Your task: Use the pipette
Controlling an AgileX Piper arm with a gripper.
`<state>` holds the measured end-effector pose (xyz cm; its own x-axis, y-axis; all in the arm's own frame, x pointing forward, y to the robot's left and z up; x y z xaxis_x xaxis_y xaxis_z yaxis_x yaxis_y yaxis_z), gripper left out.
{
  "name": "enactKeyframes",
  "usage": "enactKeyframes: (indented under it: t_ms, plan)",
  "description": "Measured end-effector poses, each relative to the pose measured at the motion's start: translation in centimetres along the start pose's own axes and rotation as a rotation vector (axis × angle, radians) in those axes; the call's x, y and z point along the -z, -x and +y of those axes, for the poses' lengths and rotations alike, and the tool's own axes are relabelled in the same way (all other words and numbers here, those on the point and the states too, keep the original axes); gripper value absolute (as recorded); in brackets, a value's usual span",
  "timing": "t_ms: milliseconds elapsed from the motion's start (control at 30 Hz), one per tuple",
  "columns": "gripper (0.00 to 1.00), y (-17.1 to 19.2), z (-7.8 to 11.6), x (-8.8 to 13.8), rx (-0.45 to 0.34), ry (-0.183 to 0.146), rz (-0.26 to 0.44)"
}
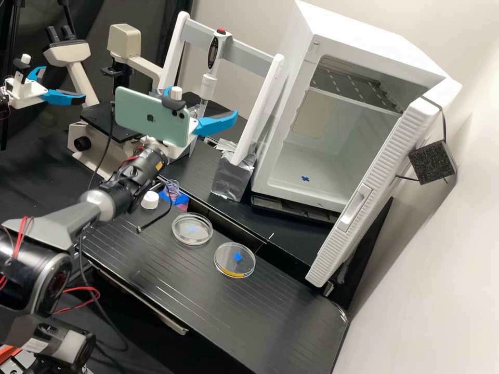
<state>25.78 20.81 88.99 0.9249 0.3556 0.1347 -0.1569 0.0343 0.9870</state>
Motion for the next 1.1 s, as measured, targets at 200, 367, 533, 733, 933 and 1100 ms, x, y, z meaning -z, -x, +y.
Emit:
enactKeyframes:
  t_ms: [200,367,533,733,933,1100]
  plan:
    - [1.00,-3.4,-0.2,1.5,0.043,0.013,-0.044]
    - [1.00,-5.4,-0.7,3.1,0.068,0.045,-0.053]
    - [1.00,-6.9,-1.5,4.4,0.095,0.086,-0.043]
    - [0.00,-8.7,-2.7,4.7,0.136,0.105,-0.068]
    - [0.00,-9.6,-3.1,4.1,0.143,0.102,-0.092]
    - [0.00,-10.6,-3.0,3.2,0.138,0.107,-0.119]
